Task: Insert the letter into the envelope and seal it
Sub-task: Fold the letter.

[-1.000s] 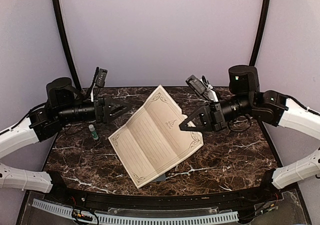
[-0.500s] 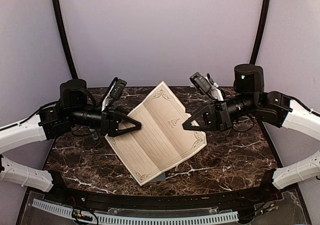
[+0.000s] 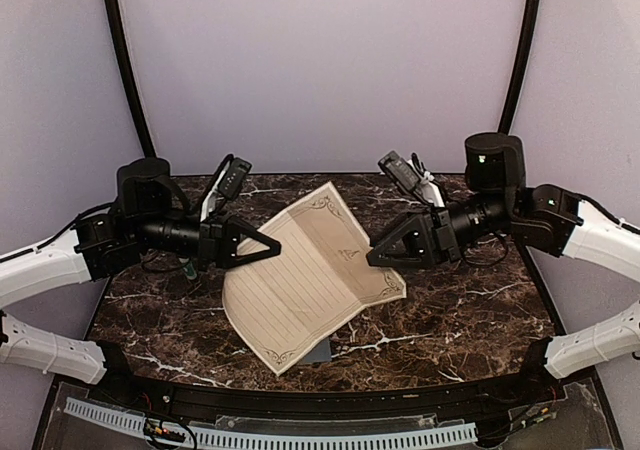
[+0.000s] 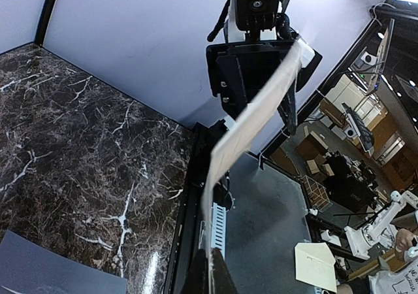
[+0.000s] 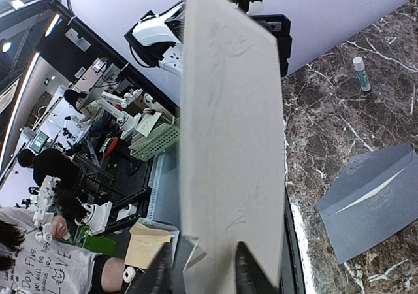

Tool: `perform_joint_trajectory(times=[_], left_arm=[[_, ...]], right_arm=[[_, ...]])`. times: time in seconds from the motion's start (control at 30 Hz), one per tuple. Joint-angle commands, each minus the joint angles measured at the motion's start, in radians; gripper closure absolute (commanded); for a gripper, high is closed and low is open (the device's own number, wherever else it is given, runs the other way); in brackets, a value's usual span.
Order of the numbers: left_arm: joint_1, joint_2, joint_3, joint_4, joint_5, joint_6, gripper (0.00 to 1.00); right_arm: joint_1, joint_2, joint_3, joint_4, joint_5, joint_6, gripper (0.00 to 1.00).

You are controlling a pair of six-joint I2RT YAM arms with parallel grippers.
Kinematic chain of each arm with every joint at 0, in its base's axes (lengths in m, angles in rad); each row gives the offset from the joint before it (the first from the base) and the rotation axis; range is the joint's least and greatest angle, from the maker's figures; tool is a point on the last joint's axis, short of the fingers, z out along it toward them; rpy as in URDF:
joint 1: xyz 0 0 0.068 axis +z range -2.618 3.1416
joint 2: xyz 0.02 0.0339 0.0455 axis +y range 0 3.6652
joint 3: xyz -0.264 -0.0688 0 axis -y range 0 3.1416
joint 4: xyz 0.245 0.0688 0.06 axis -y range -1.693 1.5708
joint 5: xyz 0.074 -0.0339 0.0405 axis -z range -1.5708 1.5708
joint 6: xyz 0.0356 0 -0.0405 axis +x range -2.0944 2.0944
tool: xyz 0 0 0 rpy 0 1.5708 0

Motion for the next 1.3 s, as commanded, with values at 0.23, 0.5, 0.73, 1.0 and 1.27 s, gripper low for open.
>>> perform_joint_trajectory(times=[0.23,0.5,0.73,1.0,1.27], left_arm=[[-0.002,-0.069,-0.060,0.057,0.001,-0.042,1.00],[-0.002,-0.075,-0.063,0.070,0.015,-0.061,1.00],[-0.003,-0.064,-0.060,0.093,0.028,-0.077,1.00],[-0.002,-0.037,-0.047,0.109,0.022,-0.087,1.00],[-0.002,0.001,-0.019,0.106,0.061,-0.081,1.00]], right_arm=[[-0.047,-0.123,-0.062,0.119,0.235,0.041,0.15],[-0.143,-0.174,-0.171,0.184,0.480,0.164,0.09],[-0.123,-0.023,-0.115,0.031,0.451,0.083,0.11],[0.011,0.022,-0.113,0.180,0.222,0.058,0.10],[0.027,0.017,-0.119,0.252,0.200,0.092,0.10]])
